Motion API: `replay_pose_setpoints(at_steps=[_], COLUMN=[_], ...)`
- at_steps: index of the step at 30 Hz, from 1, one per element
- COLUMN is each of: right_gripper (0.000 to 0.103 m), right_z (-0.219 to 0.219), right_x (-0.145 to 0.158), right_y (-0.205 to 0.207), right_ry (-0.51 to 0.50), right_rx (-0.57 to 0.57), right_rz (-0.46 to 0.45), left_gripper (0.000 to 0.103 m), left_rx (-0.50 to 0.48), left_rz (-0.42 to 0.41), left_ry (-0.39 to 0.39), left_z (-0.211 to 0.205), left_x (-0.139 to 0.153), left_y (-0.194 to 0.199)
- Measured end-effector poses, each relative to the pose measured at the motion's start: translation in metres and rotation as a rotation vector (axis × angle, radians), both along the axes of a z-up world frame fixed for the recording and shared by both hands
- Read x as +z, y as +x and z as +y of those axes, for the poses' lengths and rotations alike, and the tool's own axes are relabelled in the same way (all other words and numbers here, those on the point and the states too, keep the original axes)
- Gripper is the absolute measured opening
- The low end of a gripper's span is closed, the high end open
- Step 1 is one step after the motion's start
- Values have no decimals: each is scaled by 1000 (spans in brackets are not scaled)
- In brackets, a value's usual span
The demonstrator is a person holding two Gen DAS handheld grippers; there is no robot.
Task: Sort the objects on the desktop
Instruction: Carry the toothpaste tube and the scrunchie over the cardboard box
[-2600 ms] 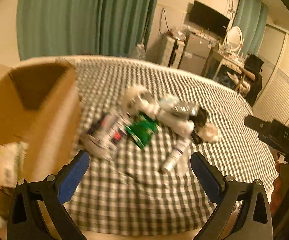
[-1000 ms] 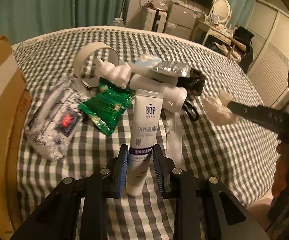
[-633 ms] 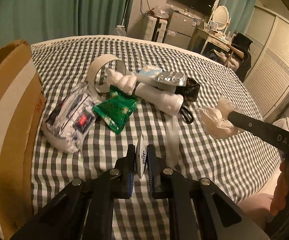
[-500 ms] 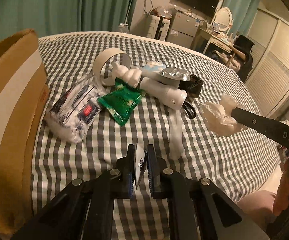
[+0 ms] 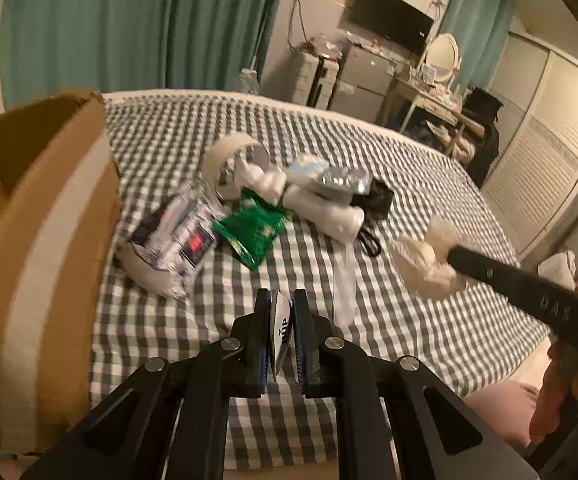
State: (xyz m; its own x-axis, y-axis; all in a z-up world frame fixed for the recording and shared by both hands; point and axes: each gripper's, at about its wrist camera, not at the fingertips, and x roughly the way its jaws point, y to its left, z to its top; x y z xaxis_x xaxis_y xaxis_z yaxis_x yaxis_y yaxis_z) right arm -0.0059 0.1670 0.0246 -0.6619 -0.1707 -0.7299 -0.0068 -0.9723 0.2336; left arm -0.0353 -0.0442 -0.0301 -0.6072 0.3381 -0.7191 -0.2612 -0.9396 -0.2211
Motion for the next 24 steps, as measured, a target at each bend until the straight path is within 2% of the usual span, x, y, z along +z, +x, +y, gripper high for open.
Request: replay_pose_setpoints(at_steps=[13, 17, 24], right_gripper=[12, 12, 12], right_z=[-45, -67, -81], right_x=[43, 45, 29], right_y=[14, 14, 4], right_ry=[0, 16, 31], right_rx=[96, 133, 152], right_rz=[83, 87, 26], left_gripper=[10, 10, 10], left_rx=[96, 112, 125], left_rz=[109, 106, 72], left_ry=[26, 30, 46], left_z=[-43, -54, -64], left_x=[63, 65, 52], left_y=[-1, 2, 4])
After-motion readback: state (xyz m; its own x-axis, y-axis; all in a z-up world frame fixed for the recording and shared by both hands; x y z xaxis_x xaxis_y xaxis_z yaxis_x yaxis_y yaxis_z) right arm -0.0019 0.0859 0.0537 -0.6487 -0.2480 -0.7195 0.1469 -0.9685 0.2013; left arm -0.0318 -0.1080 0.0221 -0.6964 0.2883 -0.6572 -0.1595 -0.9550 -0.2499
